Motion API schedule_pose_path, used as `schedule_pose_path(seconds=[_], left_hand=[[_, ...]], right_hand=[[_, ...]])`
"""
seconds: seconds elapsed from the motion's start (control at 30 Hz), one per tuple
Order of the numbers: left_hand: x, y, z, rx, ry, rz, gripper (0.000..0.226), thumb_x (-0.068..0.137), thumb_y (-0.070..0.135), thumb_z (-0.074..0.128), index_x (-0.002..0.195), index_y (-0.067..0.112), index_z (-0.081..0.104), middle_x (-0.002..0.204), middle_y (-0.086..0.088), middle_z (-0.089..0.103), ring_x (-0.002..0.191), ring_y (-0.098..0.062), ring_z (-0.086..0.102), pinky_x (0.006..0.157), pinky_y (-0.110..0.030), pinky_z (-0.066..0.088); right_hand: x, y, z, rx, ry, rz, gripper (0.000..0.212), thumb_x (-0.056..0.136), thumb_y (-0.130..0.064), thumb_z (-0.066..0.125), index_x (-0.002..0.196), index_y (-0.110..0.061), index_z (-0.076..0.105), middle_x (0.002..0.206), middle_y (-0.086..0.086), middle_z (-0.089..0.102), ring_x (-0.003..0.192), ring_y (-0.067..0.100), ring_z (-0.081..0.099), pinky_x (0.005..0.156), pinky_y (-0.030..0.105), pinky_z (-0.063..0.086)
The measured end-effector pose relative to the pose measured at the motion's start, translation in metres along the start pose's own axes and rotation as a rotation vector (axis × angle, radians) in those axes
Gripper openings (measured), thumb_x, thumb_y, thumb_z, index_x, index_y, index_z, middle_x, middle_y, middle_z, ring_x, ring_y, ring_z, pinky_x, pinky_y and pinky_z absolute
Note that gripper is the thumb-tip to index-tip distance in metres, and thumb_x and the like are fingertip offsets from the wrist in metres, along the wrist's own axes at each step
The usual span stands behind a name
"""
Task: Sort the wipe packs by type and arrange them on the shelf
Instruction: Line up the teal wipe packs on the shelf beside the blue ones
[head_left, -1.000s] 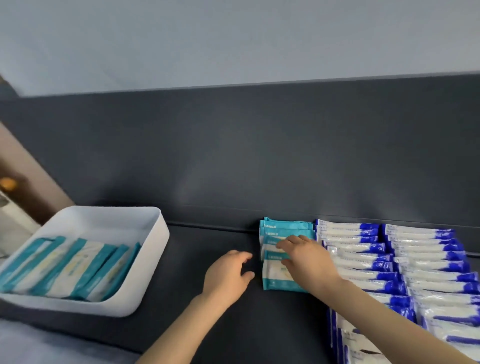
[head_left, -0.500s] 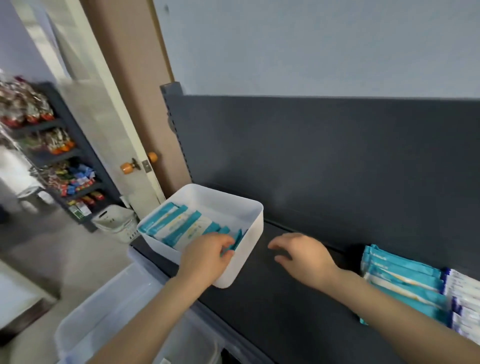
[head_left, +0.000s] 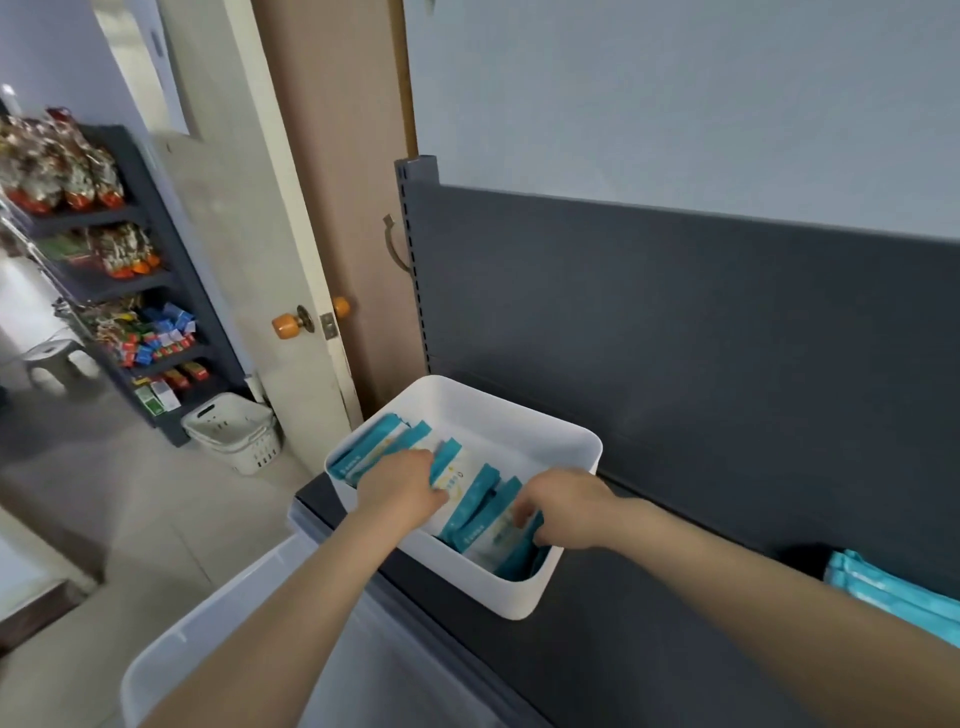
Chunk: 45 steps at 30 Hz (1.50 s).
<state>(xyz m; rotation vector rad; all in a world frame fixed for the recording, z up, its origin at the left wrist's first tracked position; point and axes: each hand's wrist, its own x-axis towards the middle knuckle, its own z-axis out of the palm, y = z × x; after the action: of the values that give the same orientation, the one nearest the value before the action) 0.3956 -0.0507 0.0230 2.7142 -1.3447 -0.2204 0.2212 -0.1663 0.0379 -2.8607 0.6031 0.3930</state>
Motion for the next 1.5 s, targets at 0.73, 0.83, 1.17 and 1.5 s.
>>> schedule_pose_path(seconds=[0.73,0.83,1.17,1.5], left_hand=[[0.012,0.004,0.02,-0.144,0.051,-0.025,0.044,0.091,0.047,0.054,0.126,0.023,0.045,0.122,0.001,0.058,0.106,-0.017,0.058,0.064,-0.025,0.041],[0.011,0.005,0.012,-0.211,0.068,-0.016,0.042,0.093,0.043,0.053,0.128,0.022,0.042,0.123,0.0,0.058,0.105,-0.018,0.059,0.059,-0.024,0.04],[-0.003,0.042,-0.046,-0.443,0.293,0.055,0.037,0.094,0.043,0.054,0.124,0.025,0.042,0.126,0.002,0.059,0.092,-0.015,0.065,0.068,-0.037,0.056],[-0.029,0.138,-0.031,-0.516,0.223,0.308,0.029,0.094,0.04,0.053,0.116,0.026,0.041,0.124,0.005,0.059,0.094,-0.015,0.062,0.061,-0.034,0.053]], right_hand=[[0.04,-0.004,0.016,-0.253,0.128,-0.159,0.032,0.078,-0.009,0.057,0.107,-0.023,0.059,0.102,0.002,0.056,0.101,0.025,0.046,0.08,0.032,0.038],[0.032,-0.002,0.009,-0.15,0.21,-0.106,0.027,0.078,-0.015,0.062,0.103,-0.022,0.056,0.09,0.003,0.057,0.093,0.026,0.049,0.075,0.031,0.037],[-0.045,0.018,-0.022,0.042,0.756,0.035,0.033,0.073,-0.02,0.073,0.104,-0.019,0.059,0.088,-0.004,0.065,0.083,0.023,0.057,0.078,0.031,0.038],[-0.173,0.055,0.045,0.098,0.688,0.404,0.031,0.076,-0.02,0.068,0.106,-0.02,0.058,0.091,-0.005,0.065,0.084,0.021,0.059,0.066,0.028,0.038]])
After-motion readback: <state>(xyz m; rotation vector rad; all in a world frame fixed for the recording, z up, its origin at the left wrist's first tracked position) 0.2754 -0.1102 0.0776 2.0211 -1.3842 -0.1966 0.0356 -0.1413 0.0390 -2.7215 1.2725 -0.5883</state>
